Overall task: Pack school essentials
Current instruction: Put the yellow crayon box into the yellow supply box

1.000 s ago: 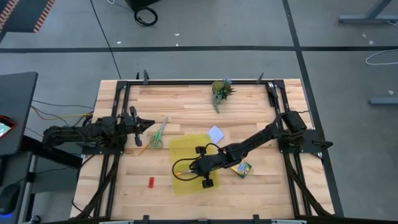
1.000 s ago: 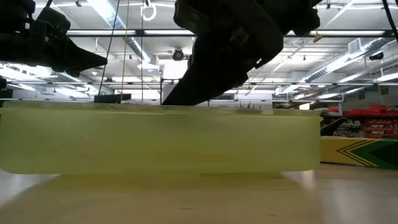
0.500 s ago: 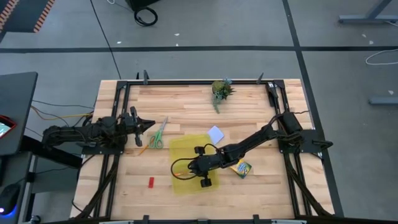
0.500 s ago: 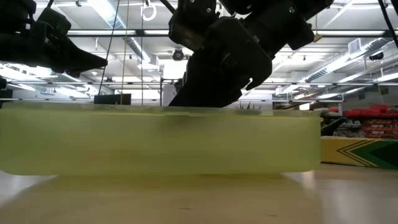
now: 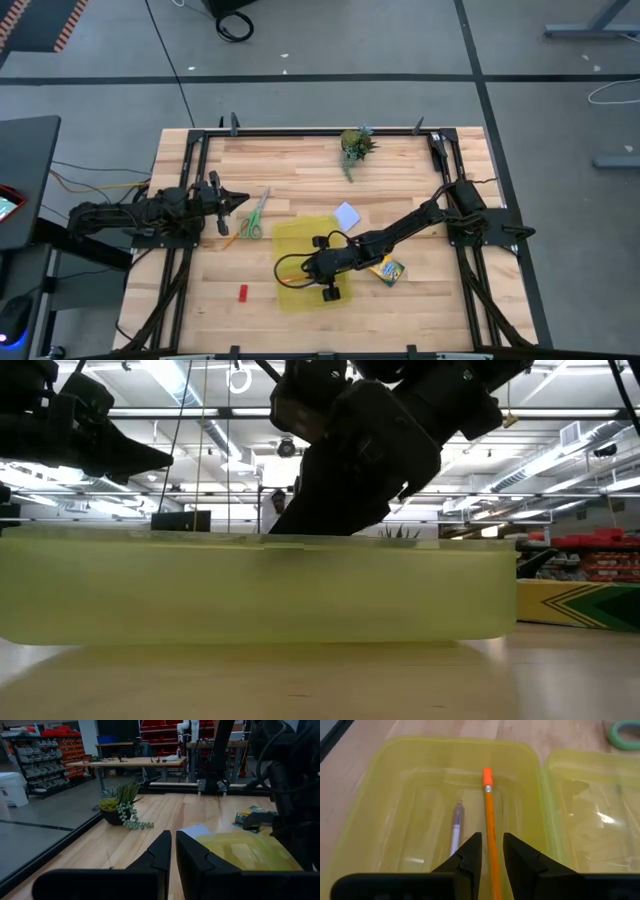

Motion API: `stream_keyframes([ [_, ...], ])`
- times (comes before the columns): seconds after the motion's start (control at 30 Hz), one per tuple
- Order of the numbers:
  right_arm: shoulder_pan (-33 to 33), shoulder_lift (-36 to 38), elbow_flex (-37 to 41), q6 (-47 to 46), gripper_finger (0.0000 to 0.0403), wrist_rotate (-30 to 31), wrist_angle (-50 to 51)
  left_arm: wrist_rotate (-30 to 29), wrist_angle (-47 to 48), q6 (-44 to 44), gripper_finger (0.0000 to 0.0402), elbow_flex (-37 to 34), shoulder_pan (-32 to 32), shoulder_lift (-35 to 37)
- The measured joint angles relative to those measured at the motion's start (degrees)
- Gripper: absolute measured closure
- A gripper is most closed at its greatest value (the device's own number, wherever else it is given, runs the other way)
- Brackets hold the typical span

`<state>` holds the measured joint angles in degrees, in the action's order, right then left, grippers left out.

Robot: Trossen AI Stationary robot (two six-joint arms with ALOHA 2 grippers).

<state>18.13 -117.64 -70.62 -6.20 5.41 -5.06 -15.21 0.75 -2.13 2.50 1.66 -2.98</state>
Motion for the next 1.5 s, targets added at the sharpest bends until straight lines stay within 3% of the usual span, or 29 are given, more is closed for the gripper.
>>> stream_keyframes([
  [0.93, -4.4, 0.0, -10.1, 0.8, 0.0316, -3.0, 9.9, 0.0, 0.0, 0.0, 0.0378, 0.0, 0.0, 0.0],
  [1.3, -5.1, 0.2, -18.8, 0.4, 0.0316, -3.1, 24.4, 0.0, 0.0, 0.0, 0.0366, 0.0, 0.0, 0.0],
  [1.5, -5.7, 3.9, -18.6, 0.4, 0.0317, -2.6, 30.6, 0.0, 0.1, 0.0, 0.0370, 0.0, 0.0, 0.0],
])
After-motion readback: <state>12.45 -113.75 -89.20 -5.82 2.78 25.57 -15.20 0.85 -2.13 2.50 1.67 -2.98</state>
